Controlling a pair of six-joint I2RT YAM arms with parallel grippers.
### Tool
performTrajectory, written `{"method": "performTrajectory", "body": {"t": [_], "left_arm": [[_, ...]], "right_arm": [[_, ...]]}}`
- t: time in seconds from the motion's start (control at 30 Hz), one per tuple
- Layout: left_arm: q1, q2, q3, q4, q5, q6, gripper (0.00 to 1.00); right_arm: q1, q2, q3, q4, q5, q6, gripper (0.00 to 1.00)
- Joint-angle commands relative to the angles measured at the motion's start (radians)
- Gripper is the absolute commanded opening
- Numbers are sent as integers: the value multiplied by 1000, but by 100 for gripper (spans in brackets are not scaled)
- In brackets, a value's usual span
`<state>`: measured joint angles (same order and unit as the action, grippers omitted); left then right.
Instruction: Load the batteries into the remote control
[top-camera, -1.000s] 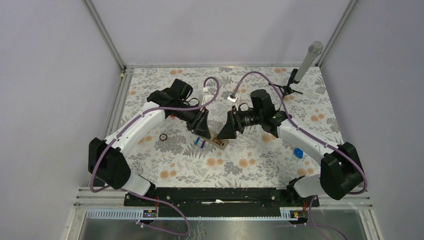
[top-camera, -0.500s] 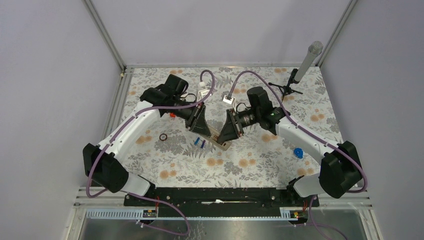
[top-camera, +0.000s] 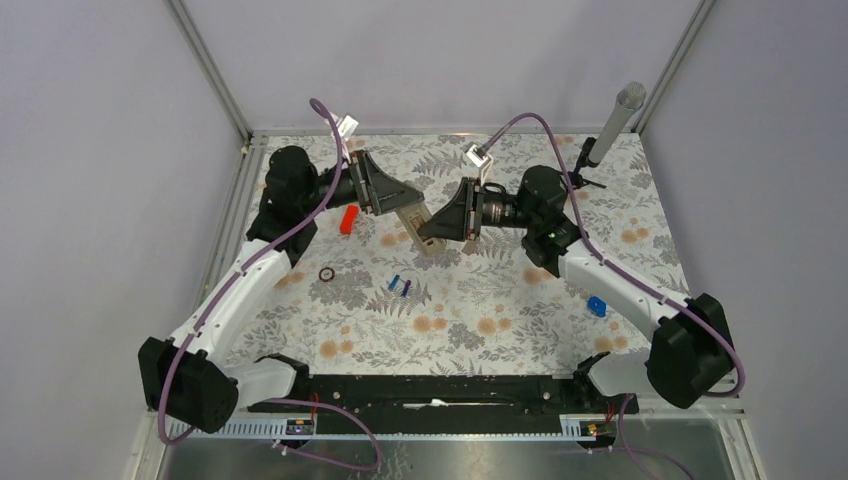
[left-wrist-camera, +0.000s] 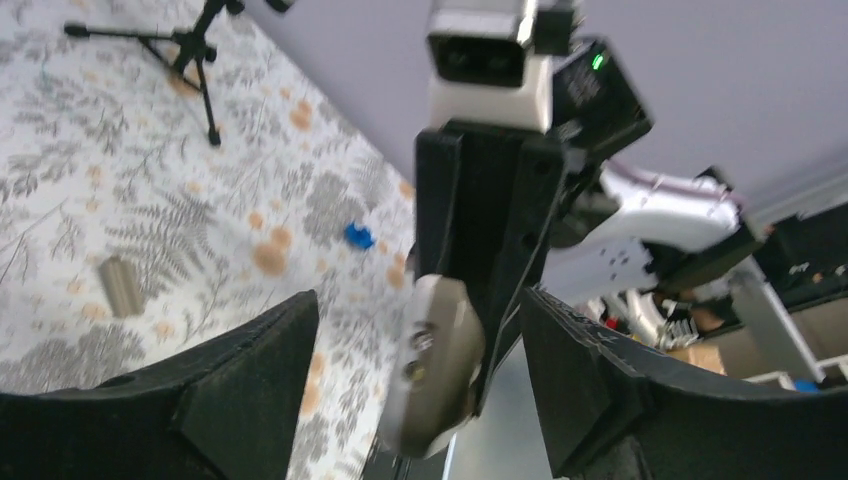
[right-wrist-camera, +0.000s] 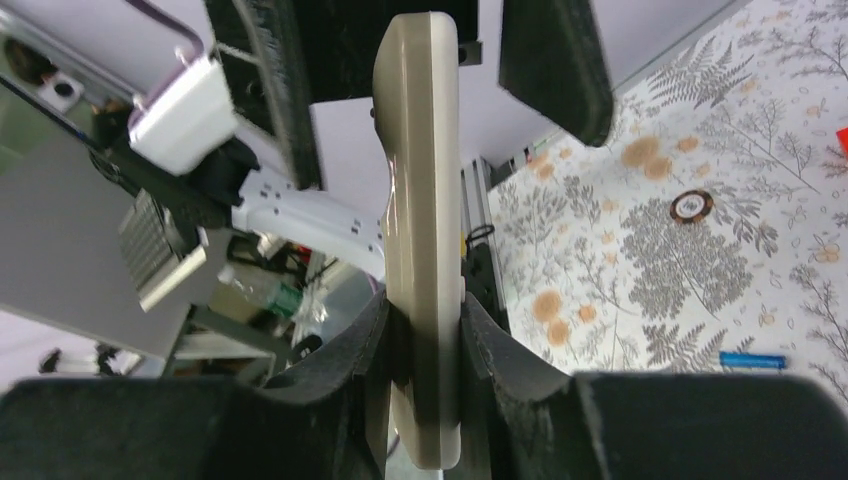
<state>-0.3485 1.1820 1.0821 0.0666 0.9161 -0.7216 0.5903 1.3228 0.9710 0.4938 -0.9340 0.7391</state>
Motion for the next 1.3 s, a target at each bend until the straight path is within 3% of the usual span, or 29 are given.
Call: {"method": "performTrajectory", "body": {"t": [0.0,0.1,0.23,0.33,0.43,0.5,0.73,0.97,1.27], "left_arm": [[-4,24,-13,361,-115,-305,73],[-4,22,-22,402,-155,-359,61],[-6,16,-40,427,-163,-384,57],[-6,24,-47,417,-150,-381,45],[-6,32,-44,425,-130,-383,26],[-6,31,-44,427,-124,-383,22],[-6,30,-57,442,-83,-371,35],[-4,14,-63,413,-73,-327,26],[8,2,-60,362,-46,-281,34]], "right_arm": [[6,62,-6,321,94,234,5],[6,77,-18,358,164,272,5],[6,101,-27,440,214,332,6],[6,123,-16,457,210,354,6],[6,139,-13,486,192,385,7],[6,148,-9,485,184,394,7],[6,178,9,528,173,472,7],[6,215,13,590,160,536,8],[-3,242,23,617,151,580,9]]}}
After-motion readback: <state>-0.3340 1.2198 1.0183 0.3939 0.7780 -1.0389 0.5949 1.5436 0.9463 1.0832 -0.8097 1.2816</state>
